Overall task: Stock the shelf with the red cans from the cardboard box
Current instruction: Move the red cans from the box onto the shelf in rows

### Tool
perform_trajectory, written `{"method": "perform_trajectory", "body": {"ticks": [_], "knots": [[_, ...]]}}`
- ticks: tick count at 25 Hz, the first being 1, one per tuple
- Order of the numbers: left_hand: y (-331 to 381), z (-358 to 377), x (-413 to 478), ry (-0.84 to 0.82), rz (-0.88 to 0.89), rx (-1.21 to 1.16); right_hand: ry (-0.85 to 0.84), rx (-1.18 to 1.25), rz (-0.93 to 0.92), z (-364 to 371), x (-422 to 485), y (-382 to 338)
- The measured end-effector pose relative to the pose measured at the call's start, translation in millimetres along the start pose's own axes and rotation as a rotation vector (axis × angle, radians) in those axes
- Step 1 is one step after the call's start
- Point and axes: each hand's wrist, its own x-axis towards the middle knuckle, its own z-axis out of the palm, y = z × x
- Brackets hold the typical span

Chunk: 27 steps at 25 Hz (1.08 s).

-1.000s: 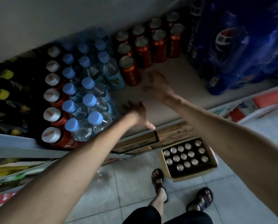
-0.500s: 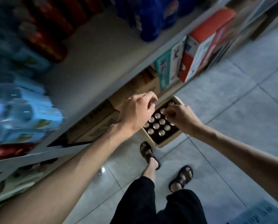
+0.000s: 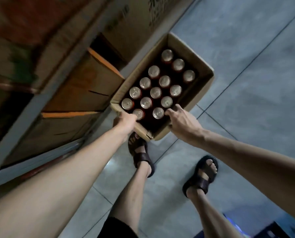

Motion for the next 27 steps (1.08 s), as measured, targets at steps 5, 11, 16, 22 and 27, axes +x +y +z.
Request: {"method": "perform_trajectory", "body": {"ticks": [5, 11, 16, 22, 27], "knots": [[-28.3, 47.0, 86.7, -0.002, -0.074, -0.119, -0.068, -0.269, -0.005, 94.0, 86.8, 6.7], [-38.1, 53.7, 105.8, 0.035, -0.013, -0.039, -0.075, -0.459, -0.002, 126.5, 120.8, 2.8], [-36.5, 43.8, 108.0, -0.014, -0.016, 0.028, -0.052, -0.495, -0.095, 123.5, 127.9, 5.7], [-42.4, 25.7, 59.9, 0.065, 0.386, 0.44, -0.087, -0.157, -0.184, 72.4, 77.8, 18.1], [1.9, -10.7, -12.3, -0.194, 0.857, 0.596, -0.146, 0.429, -0.206, -42.9, 6.7, 19.2]]}}
